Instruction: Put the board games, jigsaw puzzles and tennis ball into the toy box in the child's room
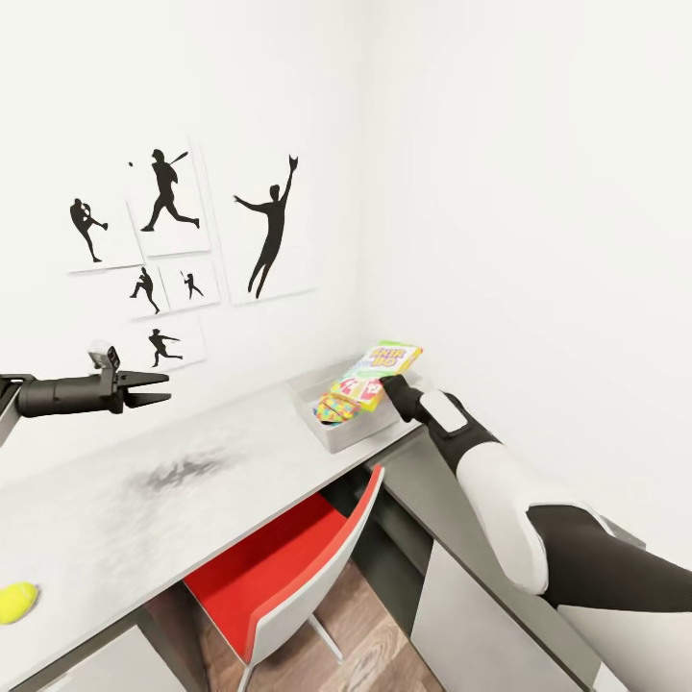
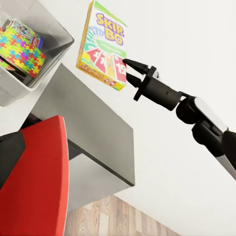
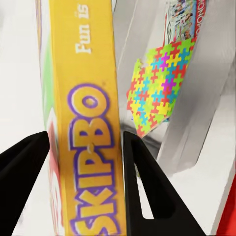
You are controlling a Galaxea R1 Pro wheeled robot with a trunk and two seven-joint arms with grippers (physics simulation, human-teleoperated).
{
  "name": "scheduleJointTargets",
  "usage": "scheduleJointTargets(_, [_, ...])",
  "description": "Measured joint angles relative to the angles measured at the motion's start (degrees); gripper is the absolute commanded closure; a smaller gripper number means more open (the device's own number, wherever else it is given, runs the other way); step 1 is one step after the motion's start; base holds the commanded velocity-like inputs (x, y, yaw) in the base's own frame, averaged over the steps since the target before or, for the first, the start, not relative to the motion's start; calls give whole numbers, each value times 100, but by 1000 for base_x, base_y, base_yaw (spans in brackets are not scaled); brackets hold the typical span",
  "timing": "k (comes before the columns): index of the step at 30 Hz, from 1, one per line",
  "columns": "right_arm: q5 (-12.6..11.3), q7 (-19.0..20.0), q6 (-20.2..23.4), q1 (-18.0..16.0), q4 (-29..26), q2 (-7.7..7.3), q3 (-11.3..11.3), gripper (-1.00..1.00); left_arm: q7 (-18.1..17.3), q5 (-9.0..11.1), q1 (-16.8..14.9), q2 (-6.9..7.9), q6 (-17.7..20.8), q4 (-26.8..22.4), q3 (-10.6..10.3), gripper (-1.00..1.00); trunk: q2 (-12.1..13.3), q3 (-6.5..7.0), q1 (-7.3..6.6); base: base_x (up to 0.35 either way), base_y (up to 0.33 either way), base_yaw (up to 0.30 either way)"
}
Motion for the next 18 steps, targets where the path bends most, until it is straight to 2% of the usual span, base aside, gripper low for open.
scheduleJointTargets(3, [-362, -69, -156, 0, 1, 88, 8, 100, 5, 0, 0, 5, 3, 0, 0, -100, 0, 0, 0, 0, 0, 0])
scheduleJointTargets(5, [-474, -86, -182, 0, 1, 110, 9, 100, 6, 0, 0, 6, -1, 0, 0, -100, 0, 0, 0, 0, 0, 0])
scheduleJointTargets(11, [-557, -167, -184, -8, 4, 110, 10, 100, 6, -1, 0, 2, 3, -1, 14, -100, 0, 0, 0, 6, 56, 0])
scheduleJointTargets(15, [-575, -390, -219, -5, 4, 110, 9, 100, 7, 0, 0, -1, 5, -1, 17, -100, 0, -1, 0, 40, 29, 0])
scheduleJointTargets(18, [-697, -487, -294, -1, 1, 110, 4, 100, 8, 3, 0, -2, 0, 0, 17, -100, 0, 0, 0, 11, 7, 0])
